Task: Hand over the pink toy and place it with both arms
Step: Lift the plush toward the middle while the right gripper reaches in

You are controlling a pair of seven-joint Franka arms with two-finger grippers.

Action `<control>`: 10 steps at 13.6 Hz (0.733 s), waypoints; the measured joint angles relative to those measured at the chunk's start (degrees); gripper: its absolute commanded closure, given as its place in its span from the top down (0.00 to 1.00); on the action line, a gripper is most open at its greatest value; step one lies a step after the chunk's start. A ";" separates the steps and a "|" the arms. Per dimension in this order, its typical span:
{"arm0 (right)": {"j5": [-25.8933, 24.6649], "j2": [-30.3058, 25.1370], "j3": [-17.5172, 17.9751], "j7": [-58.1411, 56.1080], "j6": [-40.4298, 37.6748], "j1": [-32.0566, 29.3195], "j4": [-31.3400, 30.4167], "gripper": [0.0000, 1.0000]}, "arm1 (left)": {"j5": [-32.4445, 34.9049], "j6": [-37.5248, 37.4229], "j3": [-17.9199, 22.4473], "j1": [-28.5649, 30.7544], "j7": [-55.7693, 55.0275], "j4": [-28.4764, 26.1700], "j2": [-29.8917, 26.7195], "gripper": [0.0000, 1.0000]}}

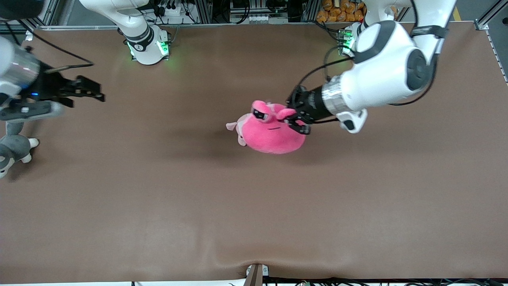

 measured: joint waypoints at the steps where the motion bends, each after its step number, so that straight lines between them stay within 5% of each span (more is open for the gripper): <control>1: 3.72 0.24 0.04 -0.57 0.24 0.98 0.00 1.00 | -0.02 2.38 -0.01 -1.83 -2.15 0.45 0.64 0.00; 4: 16.66 1.58 0.07 -1.71 2.88 2.31 0.01 1.00 | -0.03 10.30 -0.01 -7.34 -7.76 1.15 2.63 0.00; 10: 18.85 2.95 0.14 -4.42 15.44 11.91 0.06 1.00 | -0.03 20.46 0.12 -13.22 -12.69 1.26 5.69 0.00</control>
